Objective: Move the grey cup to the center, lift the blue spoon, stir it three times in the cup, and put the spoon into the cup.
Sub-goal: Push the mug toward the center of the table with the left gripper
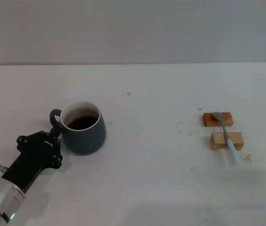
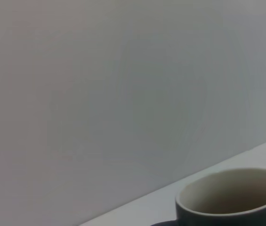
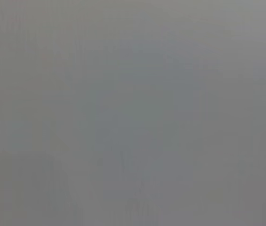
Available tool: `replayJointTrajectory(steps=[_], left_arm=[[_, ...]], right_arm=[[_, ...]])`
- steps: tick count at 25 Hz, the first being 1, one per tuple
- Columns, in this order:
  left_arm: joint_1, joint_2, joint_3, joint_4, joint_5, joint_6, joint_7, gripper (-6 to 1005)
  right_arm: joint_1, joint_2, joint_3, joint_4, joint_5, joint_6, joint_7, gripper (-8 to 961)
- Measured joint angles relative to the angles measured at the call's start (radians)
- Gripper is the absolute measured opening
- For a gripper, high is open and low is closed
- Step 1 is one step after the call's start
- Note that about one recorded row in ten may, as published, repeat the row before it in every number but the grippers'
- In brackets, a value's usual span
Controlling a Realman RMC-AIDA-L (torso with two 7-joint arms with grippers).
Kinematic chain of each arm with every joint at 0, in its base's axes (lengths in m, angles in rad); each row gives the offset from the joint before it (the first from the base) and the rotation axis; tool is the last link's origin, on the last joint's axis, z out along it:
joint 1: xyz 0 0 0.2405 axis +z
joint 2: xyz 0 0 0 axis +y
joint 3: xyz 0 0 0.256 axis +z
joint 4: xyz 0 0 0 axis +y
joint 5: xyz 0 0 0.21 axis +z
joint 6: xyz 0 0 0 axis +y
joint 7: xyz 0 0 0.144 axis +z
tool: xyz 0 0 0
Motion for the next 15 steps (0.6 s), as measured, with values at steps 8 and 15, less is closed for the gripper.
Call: replayJointTrajectory(steps=[8, 15], left_arm=[[-0.003, 0.002, -0.018, 0.018, -0.008, 0.000, 0.000, -2], [-0.027, -0.001, -0.019, 0.018, -0.003, -0.005, 0.000, -2]], right_arm=[[0.000, 0.000, 0.000, 0.000, 0.000, 0.000, 0.001, 751], [0.001, 0.000, -0.012, 0.000, 0.006, 0.000, 0.002, 751]])
